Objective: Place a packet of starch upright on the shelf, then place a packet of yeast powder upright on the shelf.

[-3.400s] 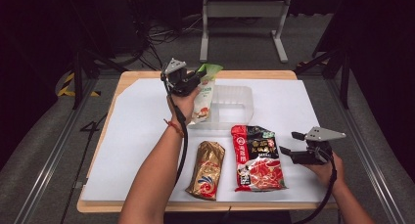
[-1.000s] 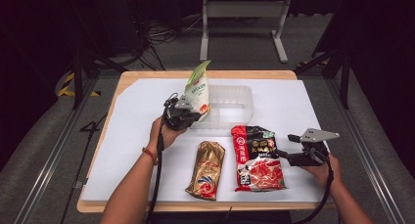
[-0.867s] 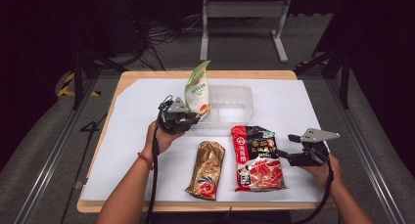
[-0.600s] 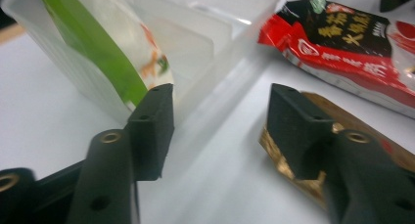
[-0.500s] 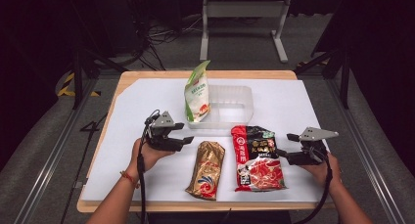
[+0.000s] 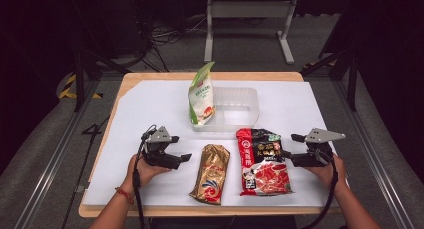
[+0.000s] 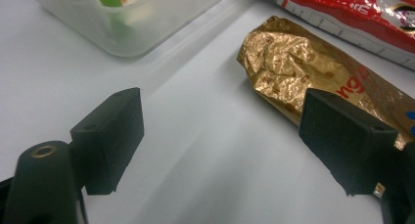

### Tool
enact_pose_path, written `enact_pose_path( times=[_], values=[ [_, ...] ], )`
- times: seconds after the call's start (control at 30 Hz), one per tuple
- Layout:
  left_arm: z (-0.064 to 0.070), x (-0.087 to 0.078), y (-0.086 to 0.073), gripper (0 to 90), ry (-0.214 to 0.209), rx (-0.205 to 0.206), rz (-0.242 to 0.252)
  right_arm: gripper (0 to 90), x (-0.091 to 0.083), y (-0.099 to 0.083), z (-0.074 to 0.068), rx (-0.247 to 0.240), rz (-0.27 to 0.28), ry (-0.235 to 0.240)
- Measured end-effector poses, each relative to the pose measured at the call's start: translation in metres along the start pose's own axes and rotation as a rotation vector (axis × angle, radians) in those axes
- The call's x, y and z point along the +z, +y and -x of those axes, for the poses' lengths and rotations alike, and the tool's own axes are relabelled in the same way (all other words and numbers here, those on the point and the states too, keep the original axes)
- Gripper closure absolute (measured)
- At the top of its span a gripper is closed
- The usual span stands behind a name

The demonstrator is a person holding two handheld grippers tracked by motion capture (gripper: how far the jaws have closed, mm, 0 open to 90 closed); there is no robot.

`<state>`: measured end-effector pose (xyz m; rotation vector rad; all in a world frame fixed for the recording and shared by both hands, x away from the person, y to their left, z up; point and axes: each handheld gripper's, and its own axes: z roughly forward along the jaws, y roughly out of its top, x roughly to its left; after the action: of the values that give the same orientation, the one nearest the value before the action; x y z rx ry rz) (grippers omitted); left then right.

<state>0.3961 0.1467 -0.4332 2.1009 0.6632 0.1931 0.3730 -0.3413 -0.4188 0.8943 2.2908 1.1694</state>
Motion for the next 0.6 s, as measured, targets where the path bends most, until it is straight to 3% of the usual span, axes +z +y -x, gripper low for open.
enact_pose_path(
  times=[0.27, 0.6],
  values=[
    [-0.001, 0.005, 0.003, 18.4, -0.076, -0.022, 0.021, 25.0, 0.001, 0.0, 0.0, -0.005, -0.011, -0.001],
    [0.003, 0.027, 0.013, 16.4, -0.158, -0.021, -0.011, 25.0, -0.007, -0.007, -0.004, -0.016, -0.021, -0.026]
  ],
)
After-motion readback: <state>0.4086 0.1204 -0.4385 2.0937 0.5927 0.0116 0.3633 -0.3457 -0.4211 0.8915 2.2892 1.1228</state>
